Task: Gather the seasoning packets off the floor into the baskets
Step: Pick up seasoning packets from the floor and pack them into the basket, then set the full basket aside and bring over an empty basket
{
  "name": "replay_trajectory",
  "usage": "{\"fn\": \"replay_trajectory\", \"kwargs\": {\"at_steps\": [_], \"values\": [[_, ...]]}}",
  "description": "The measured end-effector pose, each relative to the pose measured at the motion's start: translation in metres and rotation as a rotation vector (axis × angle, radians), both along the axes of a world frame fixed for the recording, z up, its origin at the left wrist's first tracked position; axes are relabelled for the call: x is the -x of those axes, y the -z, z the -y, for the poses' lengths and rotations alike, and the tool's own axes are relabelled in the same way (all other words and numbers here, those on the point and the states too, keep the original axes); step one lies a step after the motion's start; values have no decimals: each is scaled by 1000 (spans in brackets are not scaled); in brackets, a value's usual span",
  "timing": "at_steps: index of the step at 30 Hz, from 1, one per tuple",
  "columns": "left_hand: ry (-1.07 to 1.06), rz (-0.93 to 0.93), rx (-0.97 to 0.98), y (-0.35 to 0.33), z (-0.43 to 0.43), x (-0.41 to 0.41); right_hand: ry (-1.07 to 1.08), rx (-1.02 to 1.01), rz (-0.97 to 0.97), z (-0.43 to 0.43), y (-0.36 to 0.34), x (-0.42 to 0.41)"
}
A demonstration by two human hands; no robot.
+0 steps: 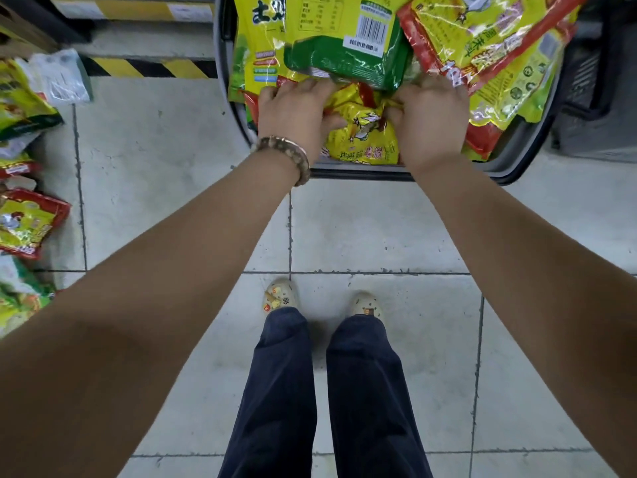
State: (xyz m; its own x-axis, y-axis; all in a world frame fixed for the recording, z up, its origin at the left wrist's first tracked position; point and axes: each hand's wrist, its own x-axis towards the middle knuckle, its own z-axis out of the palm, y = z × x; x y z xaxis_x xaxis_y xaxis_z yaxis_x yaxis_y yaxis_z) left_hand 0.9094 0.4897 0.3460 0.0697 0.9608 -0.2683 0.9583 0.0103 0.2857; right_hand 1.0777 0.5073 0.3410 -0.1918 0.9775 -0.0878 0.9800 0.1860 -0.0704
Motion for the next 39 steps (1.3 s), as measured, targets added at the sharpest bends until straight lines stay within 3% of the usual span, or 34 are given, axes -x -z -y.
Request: {"fn": "replay_trajectory", "kwargs": {"at_steps": [6, 12, 22, 27, 39], "values": [[-36, 18, 60, -6, -4, 2, 19, 26, -17, 4, -5, 0], [-43, 7, 25, -6, 12, 8, -16, -147, -184, 33, -5, -15], [-95, 98, -76, -30, 44, 23, 59, -38, -263, 65, -31, -27], [-154, 200, -9, -95, 72, 26, 99, 60, -391, 86, -96, -23], [-203, 440, -67, -353, 187, 22, 211, 166, -652, 213, -352, -53]]}}
